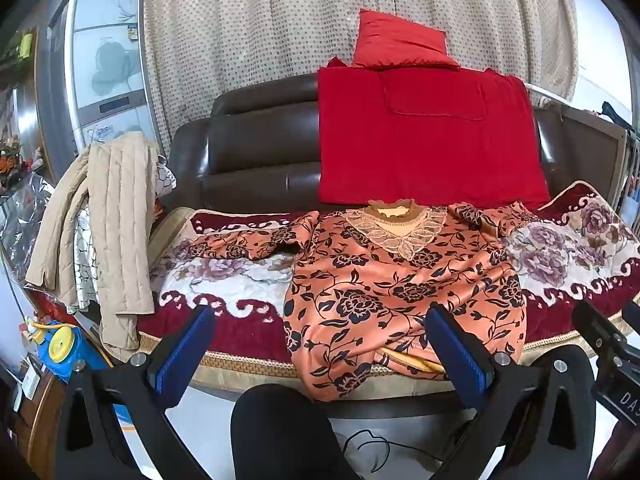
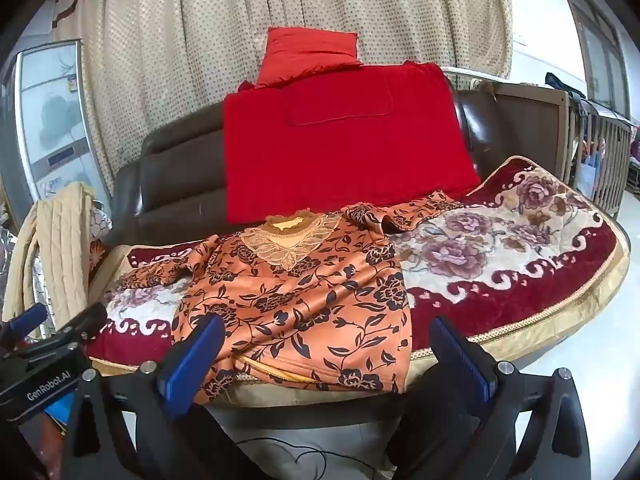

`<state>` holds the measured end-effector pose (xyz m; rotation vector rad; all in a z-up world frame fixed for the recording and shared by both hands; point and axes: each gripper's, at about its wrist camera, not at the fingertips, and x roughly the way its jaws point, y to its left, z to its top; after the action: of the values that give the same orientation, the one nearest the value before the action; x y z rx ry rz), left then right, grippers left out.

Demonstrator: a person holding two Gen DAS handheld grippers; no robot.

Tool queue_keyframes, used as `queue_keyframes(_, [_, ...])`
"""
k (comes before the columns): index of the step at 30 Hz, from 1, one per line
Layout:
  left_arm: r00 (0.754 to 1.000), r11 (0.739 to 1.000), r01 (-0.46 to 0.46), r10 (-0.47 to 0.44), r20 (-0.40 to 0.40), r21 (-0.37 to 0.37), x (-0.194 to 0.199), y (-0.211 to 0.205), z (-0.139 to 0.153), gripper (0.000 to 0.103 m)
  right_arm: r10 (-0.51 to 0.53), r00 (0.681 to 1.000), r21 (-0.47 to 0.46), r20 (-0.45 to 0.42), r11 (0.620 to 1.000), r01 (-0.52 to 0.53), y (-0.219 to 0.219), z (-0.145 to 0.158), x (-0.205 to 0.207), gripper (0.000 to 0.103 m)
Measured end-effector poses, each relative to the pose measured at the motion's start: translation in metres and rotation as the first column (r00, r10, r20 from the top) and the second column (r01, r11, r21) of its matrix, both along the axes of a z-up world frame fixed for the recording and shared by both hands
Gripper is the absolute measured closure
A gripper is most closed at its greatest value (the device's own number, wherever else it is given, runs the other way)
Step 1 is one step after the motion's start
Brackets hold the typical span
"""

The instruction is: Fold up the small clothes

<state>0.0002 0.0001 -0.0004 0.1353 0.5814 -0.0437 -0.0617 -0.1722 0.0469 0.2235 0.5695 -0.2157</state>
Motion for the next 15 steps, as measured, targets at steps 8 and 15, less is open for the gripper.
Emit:
queue_keyframes(8, [1.0, 1.0, 0.006, -0.006, -0.026, 0.003, 0.007, -0.001, -0.005, 0.0, 0.005, 0.999, -0.014, -0.034, 1.0, -0.006, -0.001, -0.005, 0.007, 0.0])
queue_keyframes(15, [1.0, 1.0, -0.013, 0.012, -0.019, -0.013, 0.012, 0.002, -0.003, 0.0, 0.009, 0.999, -0.014, -0.037, 1.0, -0.01, 0.002, -0.008, 0.014, 0.0])
